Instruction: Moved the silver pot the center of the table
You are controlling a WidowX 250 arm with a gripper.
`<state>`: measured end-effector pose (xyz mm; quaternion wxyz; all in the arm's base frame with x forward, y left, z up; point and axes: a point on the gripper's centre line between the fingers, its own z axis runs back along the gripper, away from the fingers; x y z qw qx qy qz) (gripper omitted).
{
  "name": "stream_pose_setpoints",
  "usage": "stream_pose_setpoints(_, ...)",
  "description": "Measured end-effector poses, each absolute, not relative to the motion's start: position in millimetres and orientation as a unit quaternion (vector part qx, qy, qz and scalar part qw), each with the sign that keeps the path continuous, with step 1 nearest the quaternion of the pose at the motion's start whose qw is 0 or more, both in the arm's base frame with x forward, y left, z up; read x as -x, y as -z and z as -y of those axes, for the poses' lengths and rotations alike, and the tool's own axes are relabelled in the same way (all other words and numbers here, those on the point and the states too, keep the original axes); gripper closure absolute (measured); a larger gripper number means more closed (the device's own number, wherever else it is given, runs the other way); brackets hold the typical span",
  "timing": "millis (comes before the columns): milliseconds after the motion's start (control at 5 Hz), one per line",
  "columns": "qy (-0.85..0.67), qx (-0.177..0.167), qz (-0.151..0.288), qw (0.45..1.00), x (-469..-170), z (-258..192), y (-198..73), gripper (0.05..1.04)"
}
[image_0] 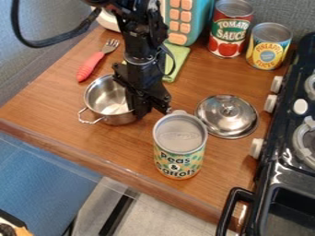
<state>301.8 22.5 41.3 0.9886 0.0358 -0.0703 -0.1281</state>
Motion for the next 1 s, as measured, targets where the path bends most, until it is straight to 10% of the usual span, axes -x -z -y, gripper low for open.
stream_pose_setpoints(400,0.155,-0.028,0.090,0.984,-315,-19,-44,1.000)
stream_pose_setpoints(1000,0.125,-0.037,0.095,0.987,-309,-25,-86,0.271)
